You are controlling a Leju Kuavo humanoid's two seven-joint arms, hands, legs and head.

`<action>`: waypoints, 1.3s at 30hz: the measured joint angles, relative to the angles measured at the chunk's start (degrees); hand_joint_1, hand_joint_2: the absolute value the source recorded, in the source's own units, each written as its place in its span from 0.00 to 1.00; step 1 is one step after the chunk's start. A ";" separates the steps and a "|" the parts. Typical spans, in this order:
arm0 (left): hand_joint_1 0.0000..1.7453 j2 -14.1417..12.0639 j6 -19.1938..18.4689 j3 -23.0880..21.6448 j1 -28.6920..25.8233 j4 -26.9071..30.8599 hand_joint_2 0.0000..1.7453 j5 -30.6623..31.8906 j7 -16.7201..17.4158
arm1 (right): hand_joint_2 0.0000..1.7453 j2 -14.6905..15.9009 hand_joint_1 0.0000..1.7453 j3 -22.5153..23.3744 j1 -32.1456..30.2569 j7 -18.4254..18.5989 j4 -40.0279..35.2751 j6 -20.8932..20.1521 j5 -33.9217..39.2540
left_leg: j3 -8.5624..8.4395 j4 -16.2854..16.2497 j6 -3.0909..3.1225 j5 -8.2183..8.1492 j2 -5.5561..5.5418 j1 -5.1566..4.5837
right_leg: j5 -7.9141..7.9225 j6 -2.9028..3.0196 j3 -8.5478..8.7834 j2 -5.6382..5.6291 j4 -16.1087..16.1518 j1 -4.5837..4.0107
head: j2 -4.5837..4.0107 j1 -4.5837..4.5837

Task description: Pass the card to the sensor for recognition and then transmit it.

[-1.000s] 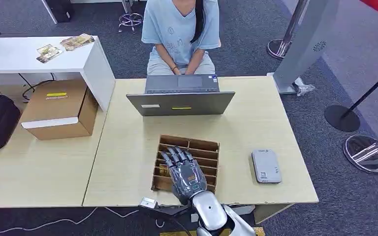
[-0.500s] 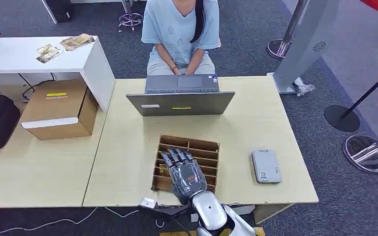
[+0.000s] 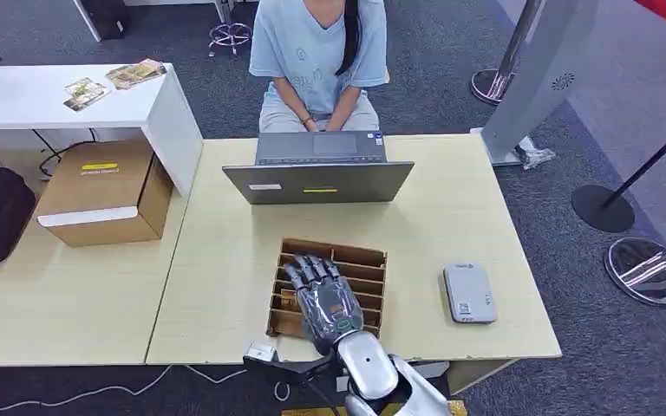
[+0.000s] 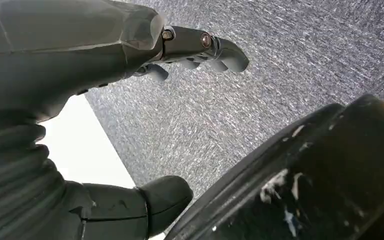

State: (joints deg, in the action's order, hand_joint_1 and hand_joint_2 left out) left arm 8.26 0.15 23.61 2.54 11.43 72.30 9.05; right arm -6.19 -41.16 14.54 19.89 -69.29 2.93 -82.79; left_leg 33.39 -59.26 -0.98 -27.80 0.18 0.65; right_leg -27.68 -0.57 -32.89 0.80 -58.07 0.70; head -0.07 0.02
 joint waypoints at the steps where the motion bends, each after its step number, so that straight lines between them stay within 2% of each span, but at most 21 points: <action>1: 0.00 0.00 0.00 0.00 0.00 0.00 1.00 0.07 0.00 | 1.00 0.00 0.13 0.00 0.07 0.15 0.11 0.00 -0.15 | 0.00 0.00 0.00 0.00 0.00 0.00 | 0.00 0.00 0.00 0.00 0.00 0.00 | 0.00 0.00; 10: 0.00 0.04 0.00 0.02 -0.01 0.00 1.00 0.07 0.00 | 1.00 0.00 0.14 0.00 0.18 1.62 -1.22 -0.09 -2.45 | 0.00 0.00 0.00 0.00 0.00 0.00 | 0.00 0.00 0.00 0.00 0.00 0.00 | 0.00 0.00; 15: 0.00 0.04 0.00 0.02 0.00 0.00 1.00 0.04 0.00 | 1.00 0.00 0.21 0.00 0.09 1.68 -1.99 -0.13 -2.56 | 0.00 0.00 0.00 0.00 0.00 0.00 | 0.00 0.00 -0.01 0.00 0.00 0.00 | 0.00 -0.02; 16: 0.00 0.04 0.00 0.02 0.00 0.00 1.00 0.02 0.00 | 1.00 0.00 0.29 0.00 0.08 1.70 -2.16 -0.15 -2.58 | 0.00 0.00 0.00 0.00 0.00 0.00 | 0.00 0.00 -0.01 0.00 0.00 0.00 | 0.00 0.00; 17: 0.00 0.04 0.00 0.02 0.00 0.00 1.00 0.00 0.00 | 1.00 0.00 0.32 0.00 0.07 1.70 -2.32 -0.17 -2.58 | 0.00 0.00 0.00 0.00 0.00 0.00 | 0.00 0.00 -0.01 0.00 0.00 0.00 | 0.00 0.00; 18: 0.00 0.04 0.00 0.04 0.00 0.00 1.00 -0.02 0.00 | 1.00 0.00 0.32 0.00 0.07 1.70 -2.42 -0.17 -2.58 | 0.00 0.00 0.00 0.00 0.00 0.00 | 0.00 0.00 0.00 0.00 0.00 0.00 | 0.00 -0.02; 20: 0.00 0.04 0.00 0.04 0.00 0.00 1.00 -0.02 0.00 | 1.00 0.00 0.40 0.00 0.02 1.70 -2.69 -0.24 -2.58 | 0.00 0.00 0.00 0.00 0.00 0.00 | 0.00 0.00 -0.01 0.00 0.00 0.00 | 0.00 -0.02; 22: 0.00 0.04 0.00 0.07 0.00 0.00 1.00 -0.02 0.00 | 1.00 0.00 0.41 0.00 0.01 1.70 -2.95 -0.28 -2.58 | 0.00 0.00 0.00 0.00 0.00 0.00 | 0.00 0.00 0.00 0.00 0.00 0.00 | 0.00 0.00; 23: 0.00 0.04 0.00 0.07 0.00 0.00 1.00 -0.02 0.00 | 1.00 0.00 0.38 0.00 0.00 1.70 -3.02 -0.28 -2.58 | -0.01 0.00 0.00 0.00 0.00 0.00 | 0.00 0.00 0.00 0.00 0.00 0.00 | 0.00 0.00; 25: 0.00 0.07 0.00 0.07 0.00 0.00 1.00 -0.02 0.00 | 1.00 0.00 0.40 0.00 -0.05 1.68 -3.21 -0.35 -2.58 | -0.01 0.00 0.00 0.00 0.00 0.00 | 0.00 0.00 0.00 0.00 0.00 0.00 | 0.00 0.00; 26: 0.00 0.07 -0.07 0.09 0.00 0.00 1.00 0.00 0.00 | 1.00 0.00 0.36 0.00 -0.09 1.64 -3.28 -0.35 -2.58 | 0.00 0.00 0.00 0.00 0.00 0.00 | 0.00 0.00 0.00 0.00 0.00 0.00 | 0.00 0.00; 31: 0.00 0.07 -0.15 0.15 -0.01 0.00 1.00 0.07 0.00 | 1.00 0.00 0.32 0.00 -0.30 1.33 -3.41 -0.94 -2.60 | 0.00 0.00 0.00 0.00 0.00 0.00 | 0.00 0.00 0.00 0.00 0.00 0.00 | 0.00 0.00; 34: 0.00 0.07 -0.13 0.30 0.00 0.00 1.00 0.07 0.00 | 1.00 0.00 0.15 0.00 -0.39 1.33 -3.39 -1.14 -2.62 | 0.00 0.00 0.00 0.00 0.00 0.00 | 0.00 0.00 -0.01 0.00 0.00 0.00 | 0.00 0.00; 35: 0.00 0.07 -0.13 0.33 0.00 0.00 1.00 0.07 0.00 | 1.00 0.00 0.13 0.00 -0.42 1.31 -3.39 -1.14 -2.62 | 0.00 0.00 0.00 0.00 0.00 0.00 | 0.00 0.00 0.00 0.00 0.00 0.00 | 0.00 0.00; 39: 0.00 0.07 -0.13 0.39 0.00 0.00 1.00 0.22 0.00 | 1.00 0.00 0.15 0.00 -0.44 1.18 -3.39 -1.20 -2.58 | 0.00 0.00 0.00 0.00 0.00 0.00 | 0.00 0.00 0.00 0.00 0.00 0.00 | 0.00 0.00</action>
State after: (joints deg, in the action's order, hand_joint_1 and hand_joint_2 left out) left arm 8.33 0.02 24.00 2.54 11.43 72.52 9.05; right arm -6.19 -41.16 14.10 21.07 -72.67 1.73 -85.37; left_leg 33.39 -59.26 -0.98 -27.80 0.19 0.65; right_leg -27.68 -0.57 -32.90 0.80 -58.07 0.70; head -0.07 0.02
